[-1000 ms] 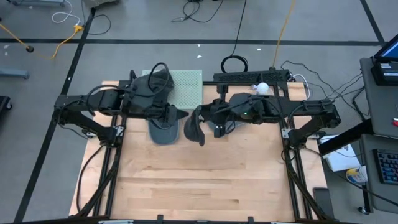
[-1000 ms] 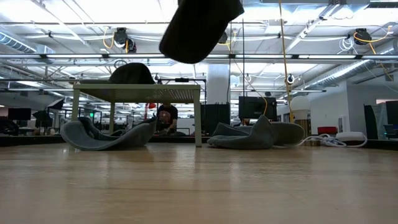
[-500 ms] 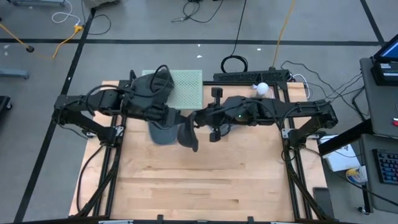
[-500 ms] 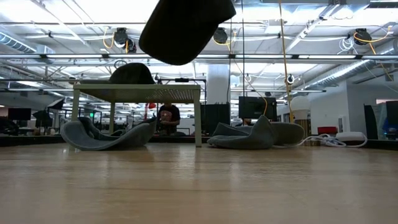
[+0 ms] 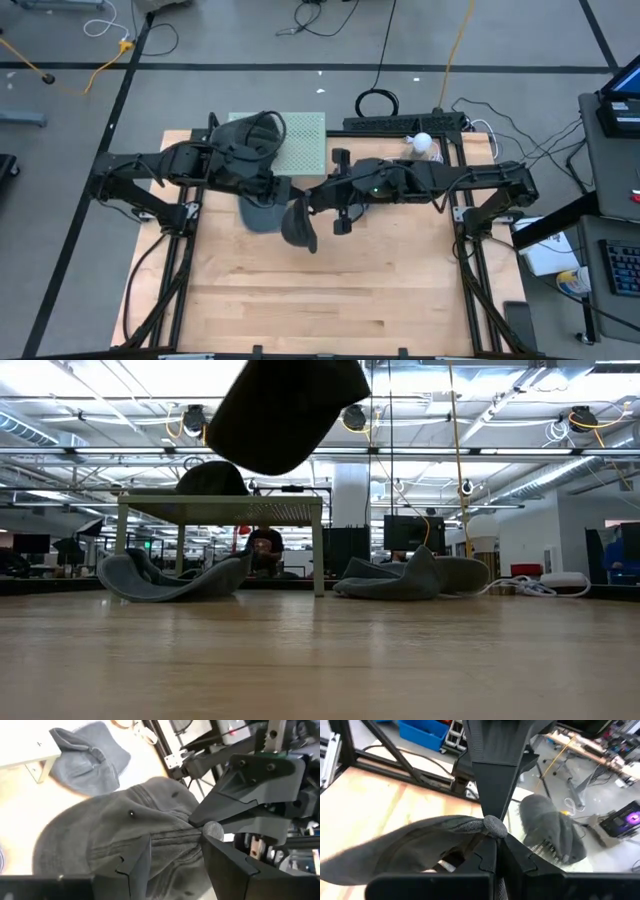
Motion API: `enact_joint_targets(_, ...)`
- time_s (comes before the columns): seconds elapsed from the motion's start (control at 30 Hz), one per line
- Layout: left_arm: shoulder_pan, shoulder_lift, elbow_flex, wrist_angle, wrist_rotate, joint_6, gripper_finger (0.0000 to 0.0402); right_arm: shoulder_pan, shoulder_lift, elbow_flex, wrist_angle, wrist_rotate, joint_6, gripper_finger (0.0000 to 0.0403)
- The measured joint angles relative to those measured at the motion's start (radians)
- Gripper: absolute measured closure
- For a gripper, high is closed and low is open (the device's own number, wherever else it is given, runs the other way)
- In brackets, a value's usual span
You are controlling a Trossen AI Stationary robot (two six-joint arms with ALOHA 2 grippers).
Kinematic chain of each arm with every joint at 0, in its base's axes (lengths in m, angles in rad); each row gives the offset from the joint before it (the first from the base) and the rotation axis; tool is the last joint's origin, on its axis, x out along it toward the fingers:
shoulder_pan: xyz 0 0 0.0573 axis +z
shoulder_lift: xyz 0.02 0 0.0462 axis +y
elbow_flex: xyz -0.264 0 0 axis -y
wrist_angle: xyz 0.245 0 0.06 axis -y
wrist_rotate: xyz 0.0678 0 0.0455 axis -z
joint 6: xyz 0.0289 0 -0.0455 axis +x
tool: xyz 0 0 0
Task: Pick & Place hat
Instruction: Stack the black cap on the black cap on the shelf
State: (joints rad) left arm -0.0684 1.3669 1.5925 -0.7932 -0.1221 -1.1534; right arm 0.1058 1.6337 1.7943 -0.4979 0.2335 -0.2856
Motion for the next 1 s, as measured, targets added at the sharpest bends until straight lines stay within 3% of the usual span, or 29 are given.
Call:
enact_joint_targets(0.4,0.001,0.004,-0.002,0.013,0.028,0.066,0.0220,-0.012,0.003,0.000,-0.016,-0.008,0.036,0.0399)
enact_joint_targets(0.73,-0.028,-0.005,-0.002,0.078,0.094,0.278,0.0220,-0.017,0.010,0.000,-0.024,0.002,0.039,0.0399)
enact_joint_targets(1.0,-0.031,0.006,-0.002,0.032,0.066,0.181,0.0220,-0.022,0.007,0.000,-0.028,-0.002,0.050,0.0399)
